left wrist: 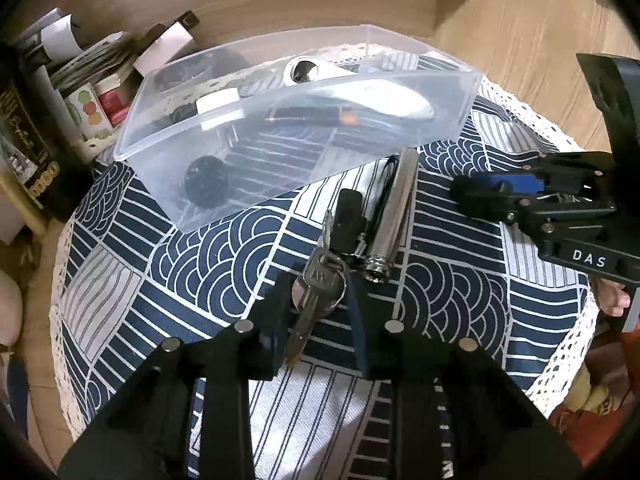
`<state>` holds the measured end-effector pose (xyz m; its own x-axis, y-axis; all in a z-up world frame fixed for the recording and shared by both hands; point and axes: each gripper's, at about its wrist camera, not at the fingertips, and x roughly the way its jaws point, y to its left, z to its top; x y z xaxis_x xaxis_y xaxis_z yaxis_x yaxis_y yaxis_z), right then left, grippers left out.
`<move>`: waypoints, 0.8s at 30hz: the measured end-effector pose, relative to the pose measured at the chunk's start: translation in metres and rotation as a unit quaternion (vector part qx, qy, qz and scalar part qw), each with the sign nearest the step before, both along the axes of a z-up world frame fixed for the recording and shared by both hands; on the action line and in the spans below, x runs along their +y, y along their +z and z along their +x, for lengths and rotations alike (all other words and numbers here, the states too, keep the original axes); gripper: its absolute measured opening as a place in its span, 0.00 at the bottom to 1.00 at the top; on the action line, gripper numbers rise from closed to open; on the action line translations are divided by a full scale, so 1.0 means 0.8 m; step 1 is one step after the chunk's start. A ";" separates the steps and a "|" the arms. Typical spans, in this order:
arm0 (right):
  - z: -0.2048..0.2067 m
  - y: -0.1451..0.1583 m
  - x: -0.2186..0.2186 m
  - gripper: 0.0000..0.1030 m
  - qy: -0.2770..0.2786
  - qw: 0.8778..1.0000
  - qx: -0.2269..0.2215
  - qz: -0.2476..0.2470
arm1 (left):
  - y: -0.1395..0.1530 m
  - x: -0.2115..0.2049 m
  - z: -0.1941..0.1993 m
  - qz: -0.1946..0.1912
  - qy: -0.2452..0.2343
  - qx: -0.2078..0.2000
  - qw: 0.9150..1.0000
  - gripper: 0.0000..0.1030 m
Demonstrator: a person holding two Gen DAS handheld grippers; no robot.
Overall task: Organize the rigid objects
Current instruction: 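Grasp the bunch of keys with the left tool while the right tool grasps a small black item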
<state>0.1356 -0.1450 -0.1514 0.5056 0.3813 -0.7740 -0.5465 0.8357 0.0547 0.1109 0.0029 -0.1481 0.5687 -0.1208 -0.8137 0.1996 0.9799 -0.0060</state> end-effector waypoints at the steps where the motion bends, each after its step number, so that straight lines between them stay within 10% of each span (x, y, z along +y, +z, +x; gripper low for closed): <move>1: -0.001 0.001 -0.001 0.21 -0.001 1.000 -0.003 0.001 | 0.001 0.001 -0.001 -0.004 0.002 -0.001 1.000 0.21; 5: -0.003 0.010 -0.004 0.21 -0.007 1.000 -0.016 0.009 | 0.014 0.010 -0.010 -0.017 0.016 -0.020 1.000 0.07; 24: -0.011 0.090 -0.006 0.21 -0.015 0.993 -0.104 0.062 | 0.090 0.034 -0.030 -0.052 0.045 -0.102 0.992 0.07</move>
<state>0.1272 -0.1498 -0.0794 0.6622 0.4489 -0.5999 -0.5317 0.8457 0.0458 0.0870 0.0299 -0.0765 0.7322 -0.1389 -0.6667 0.1185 0.9900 -0.0761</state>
